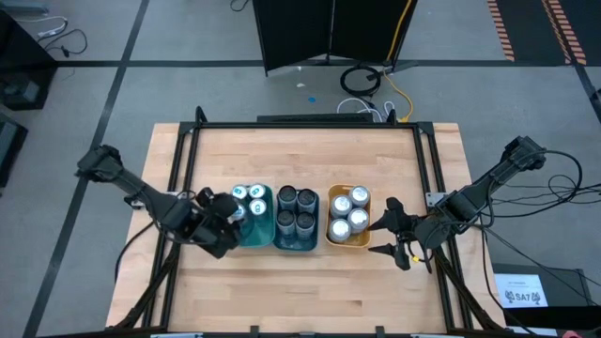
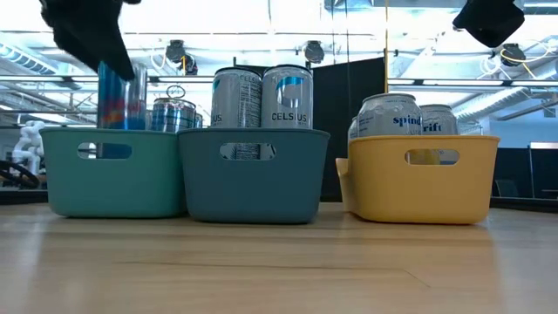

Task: Sort soda cans
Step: Put the blue soda can into the green bin, then return to Home Position

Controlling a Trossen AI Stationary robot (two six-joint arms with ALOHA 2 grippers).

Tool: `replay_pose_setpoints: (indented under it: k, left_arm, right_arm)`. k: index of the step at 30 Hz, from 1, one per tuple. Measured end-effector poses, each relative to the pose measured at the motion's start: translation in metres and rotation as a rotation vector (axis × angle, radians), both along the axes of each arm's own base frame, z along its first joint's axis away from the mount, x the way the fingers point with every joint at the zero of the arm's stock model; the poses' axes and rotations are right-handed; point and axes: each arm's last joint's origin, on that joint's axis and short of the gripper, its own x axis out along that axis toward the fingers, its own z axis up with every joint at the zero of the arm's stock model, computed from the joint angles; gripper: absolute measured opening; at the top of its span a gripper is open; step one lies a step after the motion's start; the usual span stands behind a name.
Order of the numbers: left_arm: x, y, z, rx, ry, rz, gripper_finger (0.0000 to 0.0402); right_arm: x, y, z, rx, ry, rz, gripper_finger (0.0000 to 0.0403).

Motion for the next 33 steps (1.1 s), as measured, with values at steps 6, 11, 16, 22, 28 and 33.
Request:
replay_pose_setpoints:
  k: [6, 11, 16, 22, 28, 33]
  left_arm:
    - [0.001, 0.016, -0.02, -0.018, -0.029, 0.005, 0.0252]
    - [0.007, 0.021, -0.03, -0.021, -0.028, -0.004, 0.0252]
    - [0.009, 0.023, -0.031, -0.021, -0.024, 0.003, 0.0264]
    - [0.009, 0.023, -0.031, -0.008, -0.027, 0.0, 0.0286]
    - [0.009, 0.023, -0.031, -0.006, -0.027, 0.001, 0.029]
    - [0.009, 0.023, -0.031, -0.006, -0.025, 0.001, 0.029]
  right_arm:
    - [0.0, 0.0, 0.0, -0.001, 0.0, -0.001, 0.027]
    - [0.0, 0.0, 0.0, 0.0, 0.0, -0.001, 0.027]
    - [0.0, 0.0, 0.0, -0.001, 0.0, -0.001, 0.027]
    - [0.0, 0.0, 0.0, 0.0, 0.0, -0.001, 0.027]
    - [0.0, 0.0, 0.0, -0.001, 0.0, -0.001, 0.027]
    - [0.0, 0.0, 0.0, -0.001, 0.001, -0.001, 0.027]
